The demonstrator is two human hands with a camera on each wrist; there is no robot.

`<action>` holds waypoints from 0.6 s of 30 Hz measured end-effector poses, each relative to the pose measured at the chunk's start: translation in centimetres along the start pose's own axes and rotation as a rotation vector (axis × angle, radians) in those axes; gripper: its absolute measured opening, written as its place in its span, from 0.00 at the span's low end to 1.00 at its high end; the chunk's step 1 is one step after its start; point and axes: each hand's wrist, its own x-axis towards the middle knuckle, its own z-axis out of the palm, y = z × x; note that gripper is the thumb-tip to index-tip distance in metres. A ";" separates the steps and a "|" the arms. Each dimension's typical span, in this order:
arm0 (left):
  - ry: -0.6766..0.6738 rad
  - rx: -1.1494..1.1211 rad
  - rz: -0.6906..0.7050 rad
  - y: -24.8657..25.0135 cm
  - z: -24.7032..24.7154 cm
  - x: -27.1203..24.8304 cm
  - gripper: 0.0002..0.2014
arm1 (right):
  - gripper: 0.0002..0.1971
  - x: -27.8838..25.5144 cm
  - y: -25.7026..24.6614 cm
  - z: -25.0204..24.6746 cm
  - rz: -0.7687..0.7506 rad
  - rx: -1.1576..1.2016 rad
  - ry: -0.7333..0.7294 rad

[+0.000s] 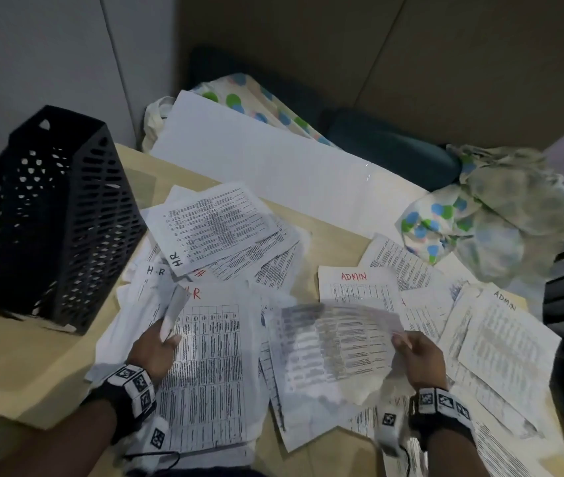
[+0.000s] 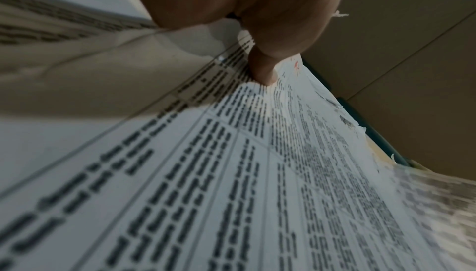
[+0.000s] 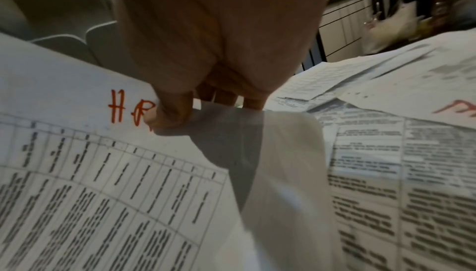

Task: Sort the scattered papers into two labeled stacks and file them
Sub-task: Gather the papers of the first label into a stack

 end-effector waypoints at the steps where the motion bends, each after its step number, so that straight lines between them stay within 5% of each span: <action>1: 0.000 -0.008 -0.002 0.0 0.0 0.0 0.19 | 0.01 -0.1 -0.5 -0.3 -0.003 0.009 0.011; 8: 0.054 -0.178 -0.010 0.6 -1.1 -0.6 0.04 | 0.08 0.6 -7.1 -5.6 -0.223 0.125 0.064; 12: 0.061 -0.246 0.005 0.8 -1.8 -1.0 0.07 | 0.07 0.5 -10.5 -7.8 -0.265 0.365 0.034; 18: 0.010 -0.231 0.125 1.7 -1.0 -0.7 0.17 | 0.08 0.6 -14.1 -4.9 -0.301 0.270 -0.284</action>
